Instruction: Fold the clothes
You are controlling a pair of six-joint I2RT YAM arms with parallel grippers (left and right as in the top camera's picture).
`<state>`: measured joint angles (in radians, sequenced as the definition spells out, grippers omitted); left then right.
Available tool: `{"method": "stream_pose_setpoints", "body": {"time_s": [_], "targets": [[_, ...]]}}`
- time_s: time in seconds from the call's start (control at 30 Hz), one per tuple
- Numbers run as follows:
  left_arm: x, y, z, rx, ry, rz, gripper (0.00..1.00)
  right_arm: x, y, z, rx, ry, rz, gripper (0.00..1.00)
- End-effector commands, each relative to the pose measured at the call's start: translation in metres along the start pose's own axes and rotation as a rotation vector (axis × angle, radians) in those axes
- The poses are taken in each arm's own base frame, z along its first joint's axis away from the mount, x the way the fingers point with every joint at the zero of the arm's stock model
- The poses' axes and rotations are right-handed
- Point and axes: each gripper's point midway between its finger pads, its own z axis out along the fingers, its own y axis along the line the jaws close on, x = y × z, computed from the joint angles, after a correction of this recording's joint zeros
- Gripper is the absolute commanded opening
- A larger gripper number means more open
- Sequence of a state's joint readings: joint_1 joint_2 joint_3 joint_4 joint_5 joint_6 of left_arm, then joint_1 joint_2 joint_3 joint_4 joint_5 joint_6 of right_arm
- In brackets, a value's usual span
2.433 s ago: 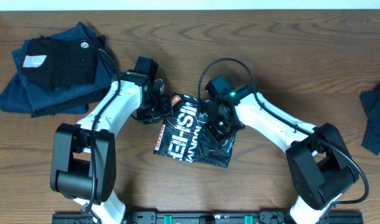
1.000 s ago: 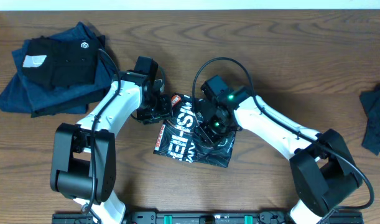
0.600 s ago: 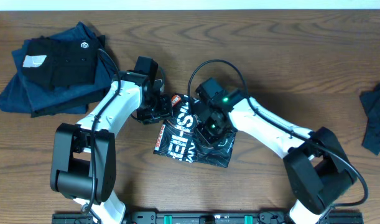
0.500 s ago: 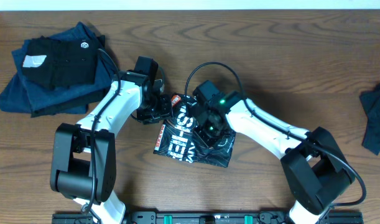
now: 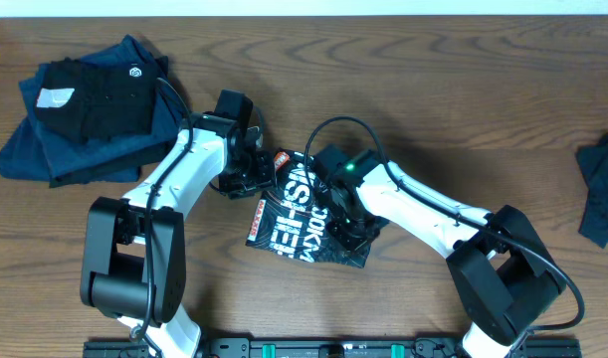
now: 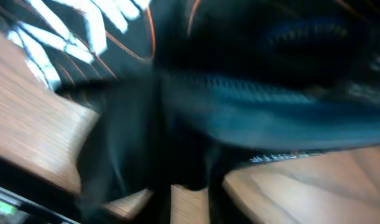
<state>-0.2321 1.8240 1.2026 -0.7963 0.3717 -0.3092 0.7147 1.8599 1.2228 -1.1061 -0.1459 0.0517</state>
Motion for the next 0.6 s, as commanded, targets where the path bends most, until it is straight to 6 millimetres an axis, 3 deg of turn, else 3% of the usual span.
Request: {"method": "stream_pose_setpoints", "body": {"time_s": [0.0, 0.17, 0.33, 0.47, 0.57], "targets": [[0.004, 0.001, 0.003, 0.003, 0.018, 0.014, 0.52, 0.000, -0.010, 0.002, 0.056, 0.010, 0.035, 0.28], [0.004, 0.001, 0.003, 0.003, 0.018, 0.014, 0.52, 0.008, -0.037, -0.002, 0.218, 0.021, 0.174, 0.19], [0.004, 0.001, 0.003, 0.003, 0.018, 0.017, 0.52, 0.004, -0.042, -0.008, 0.249, -0.021, 0.248, 0.18], [0.004, 0.001, 0.003, 0.003, 0.019, 0.017, 0.53, 0.003, -0.053, -0.032, 0.314, -0.126, 0.385, 0.19], [0.004, 0.001, 0.003, 0.003, 0.018, 0.017, 0.53, -0.014, -0.045, -0.061, 0.254, -0.285, 0.361, 0.22]]}}
